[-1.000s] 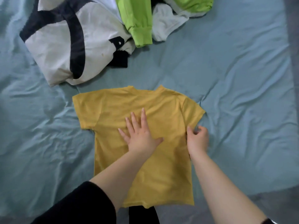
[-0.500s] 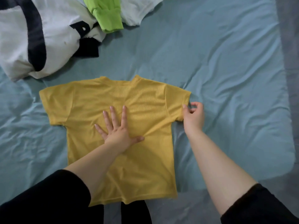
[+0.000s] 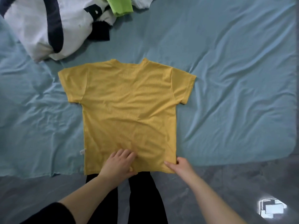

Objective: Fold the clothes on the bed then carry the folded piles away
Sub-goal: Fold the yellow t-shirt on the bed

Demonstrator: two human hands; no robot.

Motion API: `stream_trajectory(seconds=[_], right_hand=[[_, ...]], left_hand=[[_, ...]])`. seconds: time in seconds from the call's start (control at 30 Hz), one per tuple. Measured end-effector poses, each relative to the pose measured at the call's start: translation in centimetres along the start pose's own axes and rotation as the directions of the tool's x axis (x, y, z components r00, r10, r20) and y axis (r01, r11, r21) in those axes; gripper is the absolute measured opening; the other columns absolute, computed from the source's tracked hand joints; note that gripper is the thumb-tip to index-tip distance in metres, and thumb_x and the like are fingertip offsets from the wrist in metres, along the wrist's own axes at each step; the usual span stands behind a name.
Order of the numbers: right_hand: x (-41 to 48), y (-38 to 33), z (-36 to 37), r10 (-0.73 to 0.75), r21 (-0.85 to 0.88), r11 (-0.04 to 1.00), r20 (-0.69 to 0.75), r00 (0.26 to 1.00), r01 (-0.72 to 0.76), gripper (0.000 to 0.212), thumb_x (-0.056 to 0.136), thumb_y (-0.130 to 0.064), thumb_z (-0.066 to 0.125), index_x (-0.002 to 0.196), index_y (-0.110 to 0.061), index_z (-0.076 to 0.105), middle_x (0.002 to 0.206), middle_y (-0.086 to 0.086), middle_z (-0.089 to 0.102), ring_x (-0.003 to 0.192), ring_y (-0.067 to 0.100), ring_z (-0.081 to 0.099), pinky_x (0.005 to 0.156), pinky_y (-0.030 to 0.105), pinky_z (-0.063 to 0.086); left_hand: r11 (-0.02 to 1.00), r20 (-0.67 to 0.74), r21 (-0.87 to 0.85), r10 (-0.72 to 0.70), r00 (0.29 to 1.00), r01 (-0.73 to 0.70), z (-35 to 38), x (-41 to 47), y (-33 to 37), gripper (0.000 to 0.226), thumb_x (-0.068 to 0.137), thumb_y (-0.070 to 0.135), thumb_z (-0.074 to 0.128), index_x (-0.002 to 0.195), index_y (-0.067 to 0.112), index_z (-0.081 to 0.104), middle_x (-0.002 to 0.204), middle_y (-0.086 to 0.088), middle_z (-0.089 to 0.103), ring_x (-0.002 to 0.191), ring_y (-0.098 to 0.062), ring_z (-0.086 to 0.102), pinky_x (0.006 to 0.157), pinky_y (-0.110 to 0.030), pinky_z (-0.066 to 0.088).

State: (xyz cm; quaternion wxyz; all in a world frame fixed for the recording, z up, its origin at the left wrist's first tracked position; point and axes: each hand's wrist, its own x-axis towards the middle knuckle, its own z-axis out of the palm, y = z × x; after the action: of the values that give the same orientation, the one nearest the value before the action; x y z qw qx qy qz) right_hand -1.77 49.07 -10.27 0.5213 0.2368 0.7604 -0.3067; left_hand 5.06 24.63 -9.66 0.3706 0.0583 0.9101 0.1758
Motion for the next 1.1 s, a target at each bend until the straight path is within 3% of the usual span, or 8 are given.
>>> stream_trajectory(seconds=[0.27,0.4,0.5,0.57,0.67,0.77,0.87,1.1], right_hand=[[-0.8,-1.4,-1.8,0.130,0.452,0.876,0.108,0.986,-0.165,0.021,0.092,-0.018,0.064,0.105,-0.005,0.054,0.073,0.010,0.072,0.056,0.015,0.068,0.047,0.019,0.049],[-0.5,-2.4,-2.2,0.163,0.553,0.813,0.082,0.983,-0.181,0.018,0.091,-0.015,0.064,0.101,-0.007,0.051,0.065,0.008,0.071,0.050,0.013,0.066,0.043,0.019,0.049],[-0.2,-2.8,-2.2,0.043,0.197,0.980,-0.252,0.967,0.007,0.027,0.086,-0.025,0.071,0.096,-0.011,0.050,0.082,0.005,0.062,0.067,0.020,0.062,0.052,0.027,0.048],[-0.4,-3.0,-1.9,-0.394,-0.333,0.907,-0.461,0.795,0.257,0.030,0.083,-0.040,0.070,0.090,-0.016,0.054,0.081,-0.003,0.056,0.076,0.018,0.055,0.061,0.030,0.042],[-1.5,-4.4,0.1,-0.748,-0.646,0.536,-0.065,0.661,0.543,0.047,0.079,-0.061,0.059,0.103,-0.021,0.062,0.097,-0.005,0.060,0.092,0.015,0.053,0.081,0.032,0.044],[-0.7,-5.2,2.2,-0.572,-0.727,0.437,0.230,0.787,0.530,0.036,0.083,-0.045,0.060,0.115,-0.026,0.060,0.114,-0.005,0.057,0.113,0.018,0.049,0.097,0.033,0.038],[0.5,-7.0,1.8,-0.423,-0.594,0.671,0.187,0.887,0.445,0.019,0.084,-0.021,0.057,0.100,-0.022,0.067,0.106,0.000,0.067,0.102,0.022,0.060,0.085,0.032,0.048],[2.5,-10.8,-0.7,-0.301,-0.624,0.686,0.225,0.927,0.374,0.012,0.080,-0.012,0.056,0.084,-0.023,0.058,0.085,-0.002,0.060,0.082,0.020,0.057,0.064,0.028,0.042]], left_hand=[[0.982,-0.103,0.191,0.016,0.995,0.004,1.0,0.7,2.9,0.068,0.047,0.060,0.081,0.101,0.022,0.063,0.089,0.001,0.059,0.077,-0.021,0.059,0.064,-0.041,0.048],[0.995,-0.098,0.099,0.004,0.995,0.005,1.4,1.5,3.4,0.039,0.072,0.046,0.070,0.100,0.023,0.059,0.093,0.005,0.059,0.086,-0.019,0.058,0.071,-0.036,0.046],[0.994,-0.046,-0.103,-0.037,0.998,0.032,1.3,2.4,3.0,0.021,0.094,0.032,0.045,0.105,0.020,0.057,0.105,0.004,0.060,0.101,-0.019,0.055,0.081,-0.033,0.044],[0.970,0.003,-0.237,-0.054,0.999,0.053,0.8,2.9,2.5,0.023,0.096,0.030,0.044,0.108,0.019,0.060,0.105,0.000,0.062,0.100,-0.020,0.057,0.080,-0.034,0.048],[0.946,0.036,-0.321,-0.040,0.999,0.049,-0.1,3.4,1.8,0.025,0.095,0.029,0.048,0.113,0.017,0.062,0.109,-0.002,0.064,0.100,-0.022,0.060,0.081,-0.033,0.048],[0.932,0.057,-0.354,-0.066,0.996,0.082,-1.0,3.8,1.2,0.024,0.093,0.023,0.051,0.111,0.015,0.064,0.111,-0.003,0.066,0.102,-0.022,0.060,0.084,-0.032,0.047],[0.894,0.150,-0.417,-0.112,0.982,0.166,-2.4,4.2,-0.3,0.021,0.087,0.026,0.061,0.104,0.016,0.067,0.105,-0.002,0.067,0.099,-0.020,0.061,0.079,-0.027,0.045],[0.926,0.282,-0.275,-0.179,0.943,0.258,-7.9,4.2,-8.5,0.010,0.083,0.034,0.066,0.089,0.025,0.066,0.081,0.011,0.058,0.076,-0.008,0.053,0.058,-0.019,0.037]])
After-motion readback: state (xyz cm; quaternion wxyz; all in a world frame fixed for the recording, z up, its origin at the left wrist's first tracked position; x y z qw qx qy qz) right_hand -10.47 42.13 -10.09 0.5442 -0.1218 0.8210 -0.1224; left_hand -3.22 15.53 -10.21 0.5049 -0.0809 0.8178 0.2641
